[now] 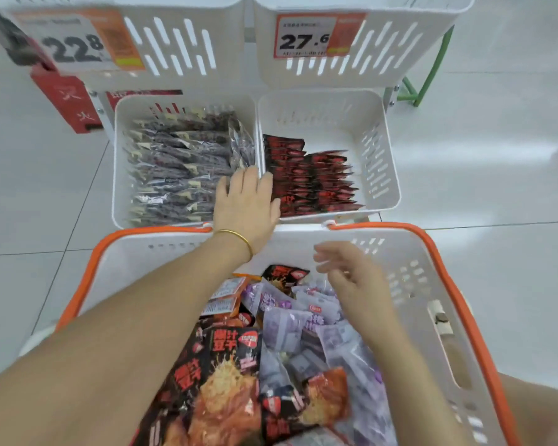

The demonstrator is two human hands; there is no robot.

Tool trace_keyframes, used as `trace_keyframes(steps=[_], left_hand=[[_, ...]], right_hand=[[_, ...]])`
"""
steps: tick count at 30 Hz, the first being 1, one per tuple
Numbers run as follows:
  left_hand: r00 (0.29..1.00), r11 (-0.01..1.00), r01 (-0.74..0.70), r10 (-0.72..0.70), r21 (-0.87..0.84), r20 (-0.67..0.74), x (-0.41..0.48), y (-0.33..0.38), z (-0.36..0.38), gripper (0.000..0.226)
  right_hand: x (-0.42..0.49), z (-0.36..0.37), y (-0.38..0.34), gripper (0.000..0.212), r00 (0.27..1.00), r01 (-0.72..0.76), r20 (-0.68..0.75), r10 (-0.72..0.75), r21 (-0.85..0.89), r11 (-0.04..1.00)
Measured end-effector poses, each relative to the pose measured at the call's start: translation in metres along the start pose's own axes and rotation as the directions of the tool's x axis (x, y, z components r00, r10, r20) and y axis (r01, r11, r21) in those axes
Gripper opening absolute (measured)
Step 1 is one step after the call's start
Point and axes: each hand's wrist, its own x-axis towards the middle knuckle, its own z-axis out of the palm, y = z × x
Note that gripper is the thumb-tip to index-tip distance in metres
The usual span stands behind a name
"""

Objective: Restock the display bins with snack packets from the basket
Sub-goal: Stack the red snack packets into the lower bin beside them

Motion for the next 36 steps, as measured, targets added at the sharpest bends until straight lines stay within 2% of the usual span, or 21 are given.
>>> trace_keyframes(steps=[3,7,10,13,19,23,26,29,32,34,36], left_hand=[[0.996,0.979,0.022,-0.039,-0.203,-0.079,-0.037,0.000,-0.019,0.057],[0.997,0.954,0.038,-0.057,-0.296,-0.056,-0.083,-0.019,-0.029,0.053],[0.997,0.948,0.072,-0.080,-0.309,-0.012,-0.107,-0.032,-0.028,0.050],[0.996,0.941,0.087,-0.085,-0.327,0.021,-0.123,-0.037,-0.030,0.047],[0.996,0.930,0.083,-0.066,-0.359,0.058,-0.134,-0.039,-0.025,0.042],[0.996,0.917,0.088,-0.069,-0.388,0.063,-0.133,-0.036,-0.021,0.043],[0.995,0.904,0.097,-0.083,-0.416,0.052,-0.133,-0.035,-0.018,0.043],[0.996,0.897,0.093,-0.081,-0.431,0.048,-0.134,-0.033,-0.017,0.043],[0.998,0.895,0.064,-0.049,-0.442,0.046,-0.134,-0.031,-0.017,0.043],[0.998,0.879,0.037,-0.012,-0.475,0.055,-0.133,-0.029,-0.019,0.044],[0.997,0.857,-0.003,0.045,-0.516,0.069,-0.130,-0.021,-0.025,0.050]], right_hand=[[-0.024,0.017,0.027,0.044,0.989,-0.074,0.112,0.096,-0.188,0.979],[-0.035,0.035,0.032,0.043,0.971,-0.015,0.221,0.088,-0.314,0.949],[-0.036,0.037,0.033,0.040,0.982,-0.033,0.163,0.094,-0.344,0.939],[-0.032,0.038,0.038,0.037,0.991,-0.009,0.115,0.069,-0.455,0.890],[0.008,0.058,0.045,0.035,0.985,0.084,0.173,0.018,-0.566,0.820],[0.026,0.076,0.056,0.035,0.990,0.062,0.138,0.043,-0.674,0.737],[0.033,0.087,0.058,0.026,0.998,0.008,0.050,0.045,-0.750,0.661],[0.036,0.095,0.057,0.017,0.999,0.023,0.034,0.007,-0.806,0.592],[0.029,0.081,0.043,0.012,0.987,0.128,0.028,-0.156,-0.722,0.680],[0.020,0.058,0.023,0.008,0.963,0.170,-0.054,-0.263,-0.634,0.754],[0.009,0.032,-0.002,0.008,0.955,0.198,-0.078,-0.287,-0.553,0.809]])
